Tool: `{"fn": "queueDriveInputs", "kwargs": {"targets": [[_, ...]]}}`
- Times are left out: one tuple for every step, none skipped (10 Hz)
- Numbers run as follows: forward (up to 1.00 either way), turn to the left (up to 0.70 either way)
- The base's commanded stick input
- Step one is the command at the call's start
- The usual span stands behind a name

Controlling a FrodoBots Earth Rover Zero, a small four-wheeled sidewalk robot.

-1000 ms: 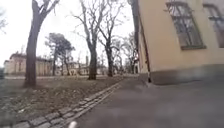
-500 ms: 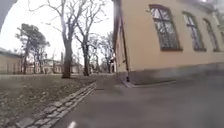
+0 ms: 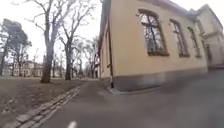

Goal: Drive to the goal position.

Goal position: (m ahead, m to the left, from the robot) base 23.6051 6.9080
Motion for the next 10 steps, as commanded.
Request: {"fn": "queueDriveInputs", "kwargs": {"targets": [[1.0,0.41],[1.0,0.41],[1.0,0.41],[1.0,0.35],[1.0,0.07],[1.0,0.01],[1.0,0.01],[1.0,0.01],[1.0,0.03],[1.0,0.24]]}}
